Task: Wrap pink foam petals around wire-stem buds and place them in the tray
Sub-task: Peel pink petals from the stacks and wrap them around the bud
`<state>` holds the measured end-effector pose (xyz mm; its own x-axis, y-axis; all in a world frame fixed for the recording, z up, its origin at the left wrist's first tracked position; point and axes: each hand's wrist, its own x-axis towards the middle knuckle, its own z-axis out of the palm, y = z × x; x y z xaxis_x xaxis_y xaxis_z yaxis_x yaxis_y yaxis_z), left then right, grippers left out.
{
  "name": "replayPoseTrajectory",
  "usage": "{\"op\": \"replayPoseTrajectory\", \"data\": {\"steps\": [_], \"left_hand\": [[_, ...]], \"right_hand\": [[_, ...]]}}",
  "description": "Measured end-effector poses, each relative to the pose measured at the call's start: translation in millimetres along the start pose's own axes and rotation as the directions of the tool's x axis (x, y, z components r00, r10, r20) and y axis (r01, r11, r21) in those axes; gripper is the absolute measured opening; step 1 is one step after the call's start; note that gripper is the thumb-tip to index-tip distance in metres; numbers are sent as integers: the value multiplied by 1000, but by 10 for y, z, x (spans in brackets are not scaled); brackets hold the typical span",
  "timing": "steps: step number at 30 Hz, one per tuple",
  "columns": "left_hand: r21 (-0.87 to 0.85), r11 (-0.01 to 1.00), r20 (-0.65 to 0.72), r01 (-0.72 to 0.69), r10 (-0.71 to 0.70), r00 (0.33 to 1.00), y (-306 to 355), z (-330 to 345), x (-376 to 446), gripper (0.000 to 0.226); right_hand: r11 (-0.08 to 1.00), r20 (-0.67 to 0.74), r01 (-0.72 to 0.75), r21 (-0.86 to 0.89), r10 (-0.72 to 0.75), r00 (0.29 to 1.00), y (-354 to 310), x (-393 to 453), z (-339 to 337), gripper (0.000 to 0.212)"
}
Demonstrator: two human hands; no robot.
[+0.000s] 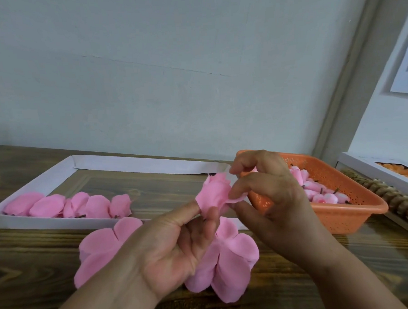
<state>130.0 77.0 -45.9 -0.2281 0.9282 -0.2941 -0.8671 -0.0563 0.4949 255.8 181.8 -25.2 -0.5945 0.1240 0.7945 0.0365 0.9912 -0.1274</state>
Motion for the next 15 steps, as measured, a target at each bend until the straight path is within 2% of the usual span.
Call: {"op": "replayPoseTrajectory", "data": {"steps": [4,9,12,15], "left_hand": [[114,993,63,12,-19,998,-16,-18,-10,34],[112,994,78,2,-11,997,-15,-42,26,23],[60,998,57,-23,19,998,-9,-46,44,16],[10,999,48,-54,53,997,12,-34,42,16]], "right_hand": [[1000,-6,1,-2,-1,1000,5,4,0,12],[1000,0,-22,-5,22,1000,15,3,5,11],[995,-83,-95,-37,92,992,22,5,41,20],[978,-213,-207,8,204,956,11,-9,68,28]]}}
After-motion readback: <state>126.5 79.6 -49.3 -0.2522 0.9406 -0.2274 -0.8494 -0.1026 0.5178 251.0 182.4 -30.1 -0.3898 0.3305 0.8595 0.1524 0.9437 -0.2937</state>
